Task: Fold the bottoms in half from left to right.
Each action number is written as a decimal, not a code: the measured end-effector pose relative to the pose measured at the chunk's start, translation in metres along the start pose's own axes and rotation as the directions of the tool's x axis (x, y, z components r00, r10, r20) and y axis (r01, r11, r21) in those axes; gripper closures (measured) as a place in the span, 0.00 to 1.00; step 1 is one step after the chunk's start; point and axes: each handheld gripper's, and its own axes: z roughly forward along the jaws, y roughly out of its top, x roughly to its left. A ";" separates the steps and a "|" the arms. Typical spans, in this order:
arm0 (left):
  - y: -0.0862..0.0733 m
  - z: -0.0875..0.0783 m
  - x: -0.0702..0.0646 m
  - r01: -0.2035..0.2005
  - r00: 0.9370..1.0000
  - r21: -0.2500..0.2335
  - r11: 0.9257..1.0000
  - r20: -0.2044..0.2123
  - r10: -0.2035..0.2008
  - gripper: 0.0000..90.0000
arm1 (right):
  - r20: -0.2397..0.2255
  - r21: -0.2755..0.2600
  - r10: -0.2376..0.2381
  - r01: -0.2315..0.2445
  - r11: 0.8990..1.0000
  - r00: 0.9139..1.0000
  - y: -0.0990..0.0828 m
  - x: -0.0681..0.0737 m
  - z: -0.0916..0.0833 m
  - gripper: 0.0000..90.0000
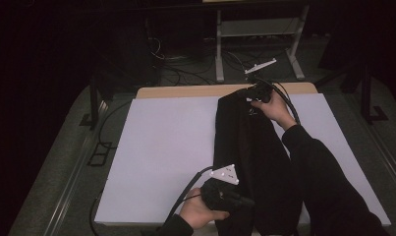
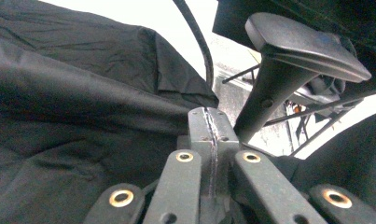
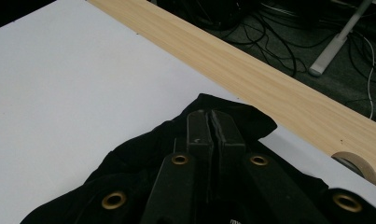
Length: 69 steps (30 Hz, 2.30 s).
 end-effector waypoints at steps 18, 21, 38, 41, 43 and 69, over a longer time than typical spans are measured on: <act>0.021 0.051 -0.007 0.055 0.998 0.010 0.998 -0.017 -0.055 0.99 | -0.036 0.013 -0.026 0.026 1.000 0.999 -0.009 -0.021 0.007 0.95; 0.024 0.056 -0.009 0.050 0.999 0.009 0.999 -0.016 -0.050 0.99 | -0.031 0.011 -0.018 0.018 1.000 0.999 -0.011 -0.025 0.006 0.95; 0.035 0.075 -0.004 0.082 0.997 -0.005 0.997 -0.011 -0.083 0.99 | 0.003 -0.012 0.008 -0.008 1.000 1.000 -0.019 -0.043 0.005 0.95; 0.035 0.077 -0.003 0.088 0.996 -0.011 0.996 -0.007 -0.088 0.99 | 0.008 -0.010 0.006 -0.006 1.000 1.000 -0.020 -0.045 0.004 0.95; 0.036 0.080 -0.001 0.095 0.995 -0.015 0.995 -0.005 -0.095 0.99 | 0.012 -0.009 0.006 -0.006 1.000 1.000 -0.021 -0.047 0.004 0.95; 0.053 0.133 0.004 0.139 0.990 0.036 0.990 -0.001 -0.139 0.99 | 0.015 0.048 0.047 -0.048 0.998 0.999 -0.065 -0.080 0.032 0.95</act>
